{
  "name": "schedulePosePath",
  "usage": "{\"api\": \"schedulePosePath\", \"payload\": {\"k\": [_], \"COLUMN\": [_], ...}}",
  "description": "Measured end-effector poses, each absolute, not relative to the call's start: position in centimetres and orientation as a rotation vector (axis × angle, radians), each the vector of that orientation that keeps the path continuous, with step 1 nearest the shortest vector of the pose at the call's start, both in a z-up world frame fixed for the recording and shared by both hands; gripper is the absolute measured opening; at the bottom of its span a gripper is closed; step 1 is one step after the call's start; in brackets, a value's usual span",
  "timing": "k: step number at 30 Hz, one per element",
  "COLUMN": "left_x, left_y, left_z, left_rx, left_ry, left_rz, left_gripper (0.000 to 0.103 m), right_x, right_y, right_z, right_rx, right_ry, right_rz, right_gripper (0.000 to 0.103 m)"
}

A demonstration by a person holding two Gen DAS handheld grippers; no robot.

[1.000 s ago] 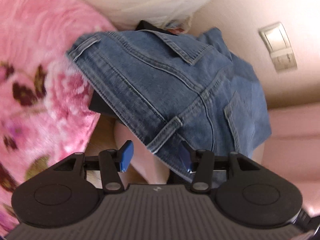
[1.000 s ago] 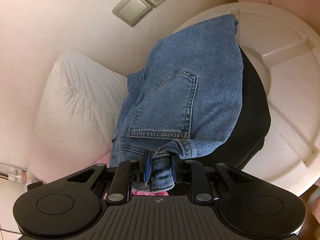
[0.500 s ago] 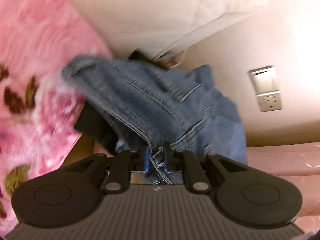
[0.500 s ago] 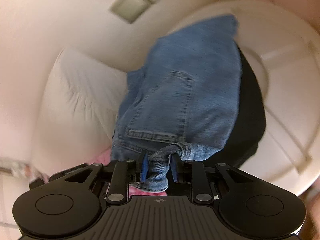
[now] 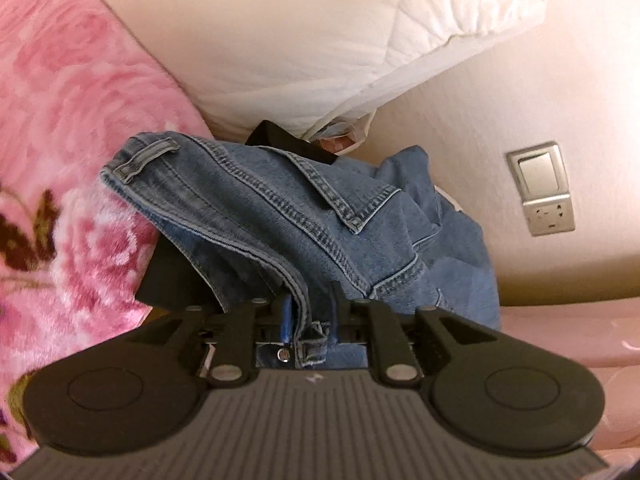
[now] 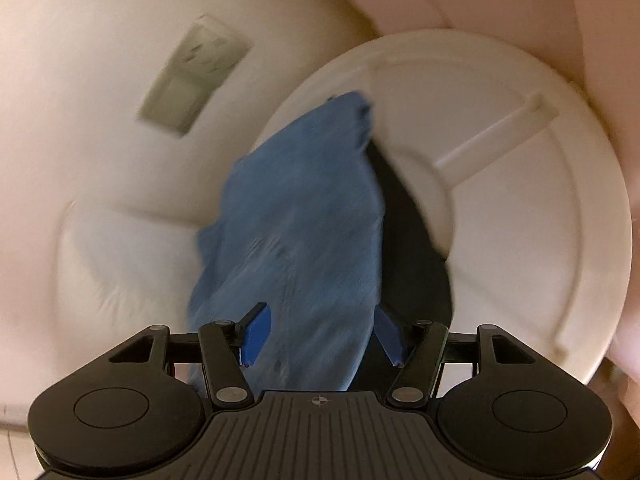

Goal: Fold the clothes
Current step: 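Close the right gripper on the jeans edge while the left gripper grasps another edge, then lift the jeans off the bucket with both grippers and carry them over the bed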

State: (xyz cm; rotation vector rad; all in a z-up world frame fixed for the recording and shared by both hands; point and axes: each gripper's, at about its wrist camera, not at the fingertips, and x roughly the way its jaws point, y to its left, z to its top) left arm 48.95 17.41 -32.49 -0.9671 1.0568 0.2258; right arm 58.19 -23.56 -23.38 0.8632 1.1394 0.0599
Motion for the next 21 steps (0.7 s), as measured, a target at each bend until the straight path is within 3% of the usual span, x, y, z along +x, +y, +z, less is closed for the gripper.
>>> {"api": "schedulePosePath", "payload": {"k": [5, 6, 7, 8, 9, 21], "left_x": [49.9, 49.9, 49.9, 49.9, 49.8, 43.6], "left_y": [17.6, 17.6, 17.7, 17.7, 17.7, 19.1], "left_z": [-34.1, -34.2, -34.2, -34.1, -33.9, -21.8], "left_rx": [-0.987, -0.989, -0.986, -0.984, -0.975, -0.764], "left_ry": [1.061, 1.060, 1.057, 1.055, 1.047, 0.716], "left_rz": [0.234, 0.235, 0.236, 0.237, 0.235, 0.218], "left_gripper": [0.010, 0.008, 0.005, 0.004, 0.003, 0.003], "right_x": [60.7, 60.9, 61.0, 61.1, 61.2, 58.9], "right_y": [-22.4, -22.1, -21.7, -21.1, -20.5, -12.8], "right_z": [-26.9, -27.4, -27.5, -27.0, -26.1, -10.9], "right_rx": [0.892, 0.896, 0.904, 0.881, 0.822, 0.557], "right_ry": [1.173, 1.181, 1.168, 1.145, 1.123, 0.712], "right_rz": [0.034, 0.036, 0.047, 0.065, 0.087, 0.618], "right_gripper": [0.061, 0.056, 0.027, 0.013, 0.008, 0.005]}}
